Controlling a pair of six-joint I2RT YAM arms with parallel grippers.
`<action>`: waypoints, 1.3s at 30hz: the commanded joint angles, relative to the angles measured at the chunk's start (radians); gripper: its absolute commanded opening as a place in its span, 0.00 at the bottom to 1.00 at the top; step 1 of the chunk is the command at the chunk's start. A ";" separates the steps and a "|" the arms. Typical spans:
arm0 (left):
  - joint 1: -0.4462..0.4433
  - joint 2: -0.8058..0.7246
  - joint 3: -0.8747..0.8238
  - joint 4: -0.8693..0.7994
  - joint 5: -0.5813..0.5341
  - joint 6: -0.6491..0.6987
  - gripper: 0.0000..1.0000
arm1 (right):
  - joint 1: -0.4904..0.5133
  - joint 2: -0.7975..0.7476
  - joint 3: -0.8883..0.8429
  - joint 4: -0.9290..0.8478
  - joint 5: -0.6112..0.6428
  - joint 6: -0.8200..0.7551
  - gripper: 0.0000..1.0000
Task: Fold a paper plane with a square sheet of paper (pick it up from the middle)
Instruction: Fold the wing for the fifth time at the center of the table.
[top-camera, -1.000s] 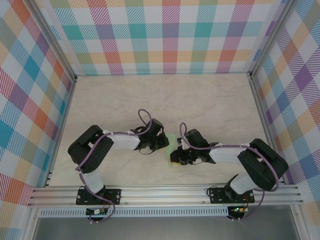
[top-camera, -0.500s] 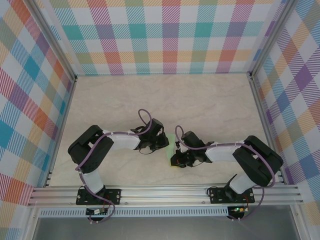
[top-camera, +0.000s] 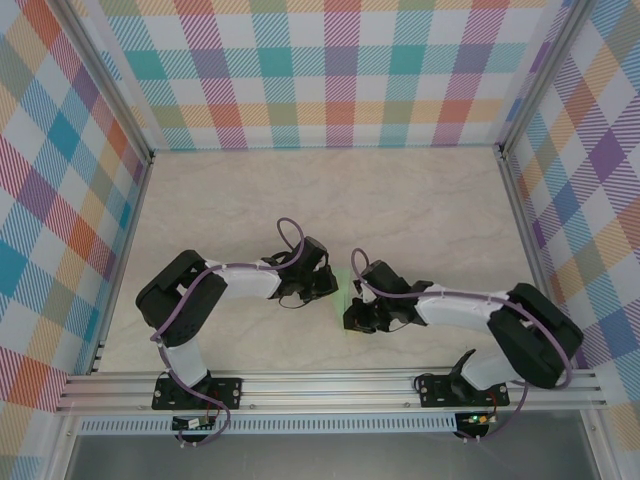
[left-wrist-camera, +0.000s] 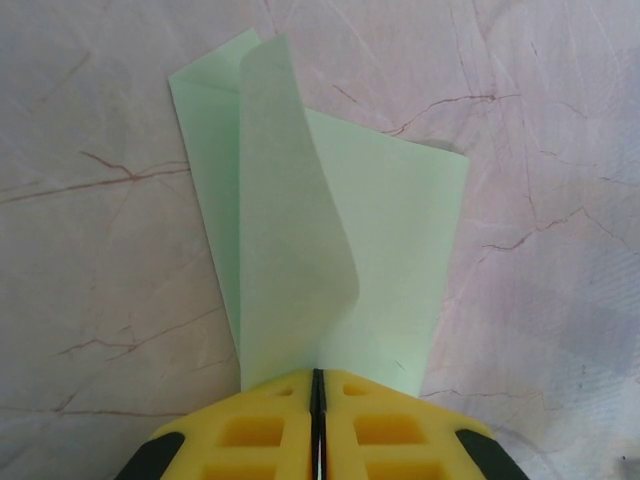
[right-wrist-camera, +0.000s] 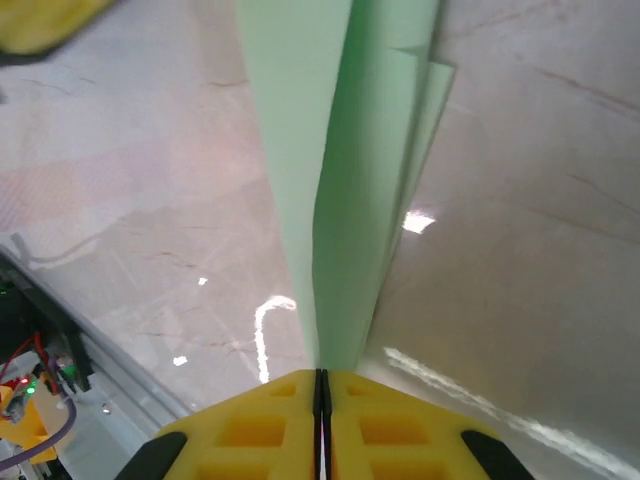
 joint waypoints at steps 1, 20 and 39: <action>-0.022 0.029 0.001 -0.084 -0.016 0.015 0.10 | 0.002 -0.088 0.011 -0.014 0.048 -0.001 0.10; -0.022 0.034 0.012 -0.088 -0.007 0.018 0.10 | 0.002 0.074 0.046 0.173 -0.074 0.039 0.06; -0.021 0.045 0.041 -0.112 -0.017 0.025 0.09 | -0.015 0.054 -0.152 0.159 -0.151 0.040 0.05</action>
